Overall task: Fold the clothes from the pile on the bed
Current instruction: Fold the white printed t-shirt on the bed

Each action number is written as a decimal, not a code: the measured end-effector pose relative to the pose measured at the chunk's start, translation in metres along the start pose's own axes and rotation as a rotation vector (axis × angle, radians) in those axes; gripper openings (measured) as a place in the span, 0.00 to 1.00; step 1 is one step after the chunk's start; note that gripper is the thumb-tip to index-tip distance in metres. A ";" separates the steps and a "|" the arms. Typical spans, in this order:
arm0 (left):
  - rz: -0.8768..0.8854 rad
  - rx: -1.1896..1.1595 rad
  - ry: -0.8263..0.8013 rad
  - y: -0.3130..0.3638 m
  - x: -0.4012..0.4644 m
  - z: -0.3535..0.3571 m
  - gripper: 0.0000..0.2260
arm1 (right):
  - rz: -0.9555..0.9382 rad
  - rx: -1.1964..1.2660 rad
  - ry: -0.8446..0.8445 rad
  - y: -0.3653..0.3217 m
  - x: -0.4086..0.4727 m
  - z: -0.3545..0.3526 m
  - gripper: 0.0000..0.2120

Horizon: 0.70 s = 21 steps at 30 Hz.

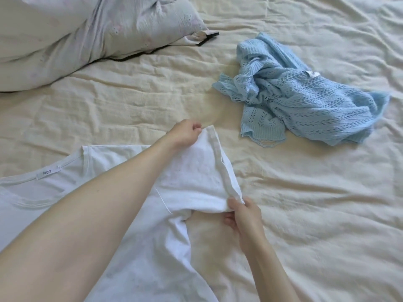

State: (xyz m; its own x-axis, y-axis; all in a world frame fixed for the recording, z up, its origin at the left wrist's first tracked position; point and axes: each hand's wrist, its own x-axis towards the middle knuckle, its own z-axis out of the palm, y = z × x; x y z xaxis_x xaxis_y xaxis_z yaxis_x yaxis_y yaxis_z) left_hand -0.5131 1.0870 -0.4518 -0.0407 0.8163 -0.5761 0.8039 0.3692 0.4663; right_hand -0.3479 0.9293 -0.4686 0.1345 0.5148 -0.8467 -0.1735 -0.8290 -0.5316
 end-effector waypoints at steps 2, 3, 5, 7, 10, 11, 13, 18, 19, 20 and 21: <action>-0.015 0.044 0.001 0.006 0.002 0.001 0.14 | 0.002 -0.019 -0.003 0.002 0.001 -0.001 0.05; -0.006 0.029 0.002 0.009 0.005 0.001 0.11 | 0.005 -0.008 -0.008 0.001 0.002 -0.001 0.05; 0.022 -0.064 -0.004 0.016 0.007 0.003 0.07 | 0.012 0.015 -0.015 -0.001 0.003 -0.003 0.05; 0.065 -0.168 0.014 0.019 0.006 0.004 0.12 | 0.018 0.037 0.000 -0.001 0.001 -0.003 0.05; 0.188 -0.222 0.119 0.023 0.002 -0.007 0.03 | -0.093 0.049 0.078 -0.009 -0.010 0.009 0.11; 0.220 -0.240 0.154 0.022 0.000 -0.014 0.03 | -0.162 0.045 0.102 -0.016 -0.016 0.016 0.12; 0.241 -0.344 0.213 0.020 -0.010 -0.033 0.06 | -0.318 0.071 0.120 -0.035 -0.032 0.032 0.12; 0.280 -0.837 0.274 -0.007 -0.073 -0.087 0.12 | -0.771 0.036 0.046 -0.057 -0.076 0.067 0.09; 0.289 -0.904 0.272 -0.022 -0.094 -0.095 0.10 | -0.922 -0.057 0.022 -0.051 -0.088 0.070 0.10; 0.277 -0.950 0.268 -0.041 -0.116 -0.102 0.10 | -1.097 -0.204 0.004 -0.042 -0.099 0.072 0.11; 0.244 -0.979 0.265 -0.064 -0.139 -0.106 0.11 | -1.273 -0.375 -0.029 -0.027 -0.107 0.073 0.12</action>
State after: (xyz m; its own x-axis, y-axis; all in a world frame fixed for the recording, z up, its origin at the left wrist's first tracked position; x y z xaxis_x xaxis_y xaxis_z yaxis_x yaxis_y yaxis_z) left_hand -0.6216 0.9971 -0.3309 -0.1660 0.9447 -0.2828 -0.0201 0.2835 0.9588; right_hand -0.4292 0.9124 -0.3658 -0.0197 0.9726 0.2316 0.3358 0.2246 -0.9148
